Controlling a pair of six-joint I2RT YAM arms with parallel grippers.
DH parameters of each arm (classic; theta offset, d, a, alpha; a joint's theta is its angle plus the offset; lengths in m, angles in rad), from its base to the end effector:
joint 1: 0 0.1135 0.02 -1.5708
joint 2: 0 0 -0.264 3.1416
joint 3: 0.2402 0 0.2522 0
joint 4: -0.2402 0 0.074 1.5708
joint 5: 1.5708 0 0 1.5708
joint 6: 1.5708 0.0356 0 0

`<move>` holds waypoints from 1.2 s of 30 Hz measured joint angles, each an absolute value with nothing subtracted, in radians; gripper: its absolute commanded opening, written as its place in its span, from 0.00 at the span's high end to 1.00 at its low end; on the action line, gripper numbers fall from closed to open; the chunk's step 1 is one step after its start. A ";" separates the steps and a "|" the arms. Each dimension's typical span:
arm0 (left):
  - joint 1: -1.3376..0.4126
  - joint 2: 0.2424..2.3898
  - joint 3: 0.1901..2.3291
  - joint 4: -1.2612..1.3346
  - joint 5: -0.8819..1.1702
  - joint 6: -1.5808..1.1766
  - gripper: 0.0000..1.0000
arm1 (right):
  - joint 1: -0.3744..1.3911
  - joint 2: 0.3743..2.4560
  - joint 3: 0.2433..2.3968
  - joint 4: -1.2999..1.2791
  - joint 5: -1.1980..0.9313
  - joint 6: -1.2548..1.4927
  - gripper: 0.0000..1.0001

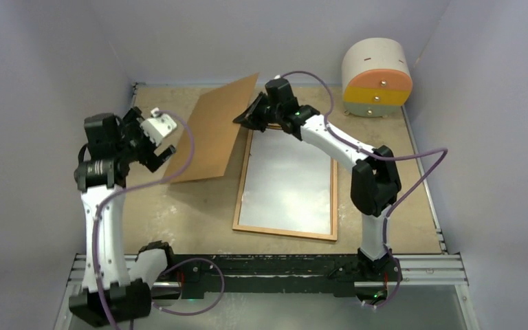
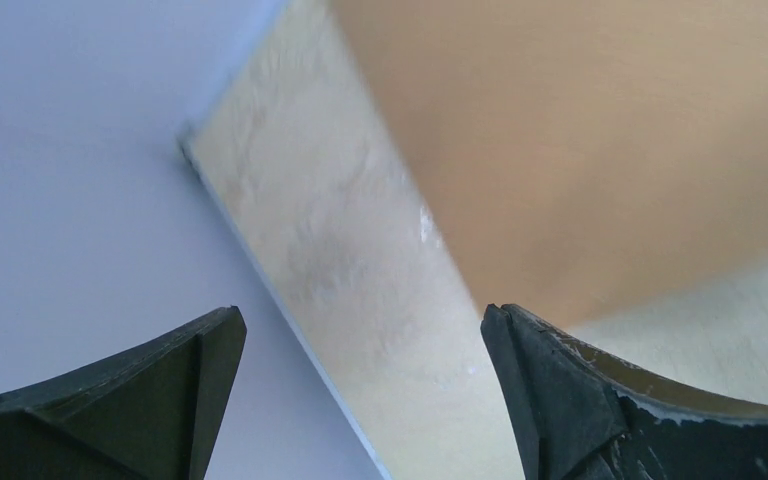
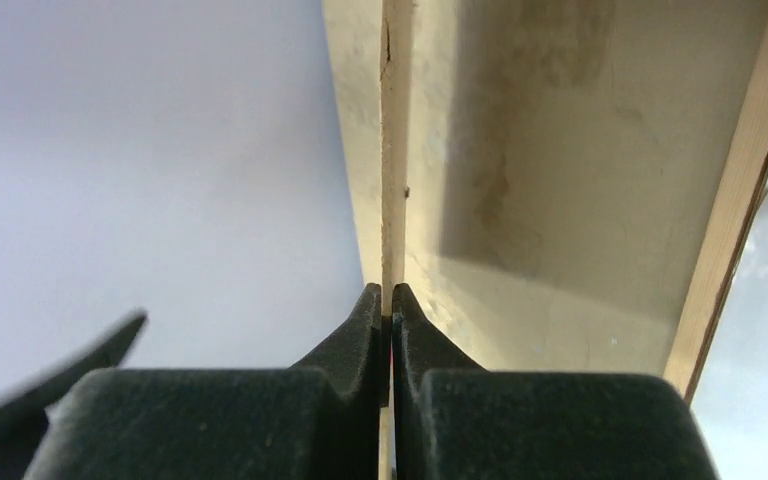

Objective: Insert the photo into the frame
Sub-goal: Pick up the photo frame item at the center of the board.

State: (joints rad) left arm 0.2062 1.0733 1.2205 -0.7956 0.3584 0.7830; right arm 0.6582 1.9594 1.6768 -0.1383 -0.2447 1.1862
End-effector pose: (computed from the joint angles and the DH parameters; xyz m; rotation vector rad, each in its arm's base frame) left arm 0.2111 0.0314 0.3760 0.8037 2.0228 0.1657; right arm 0.3674 0.2950 0.3028 0.4186 2.2429 1.3434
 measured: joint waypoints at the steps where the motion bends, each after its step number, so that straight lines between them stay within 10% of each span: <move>1: 0.206 1.013 1.205 -0.811 0.427 0.849 0.00 | 0.646 1.959 1.699 -0.147 -0.243 1.188 1.00; 20: 0.169 0.892 1.154 -1.175 0.876 1.538 0.05 | 0.526 1.805 1.474 -0.046 -0.287 1.431 1.00; 36: 0.168 0.452 0.818 -0.596 1.173 1.720 0.03 | 0.527 1.683 1.356 0.104 -0.309 1.495 1.00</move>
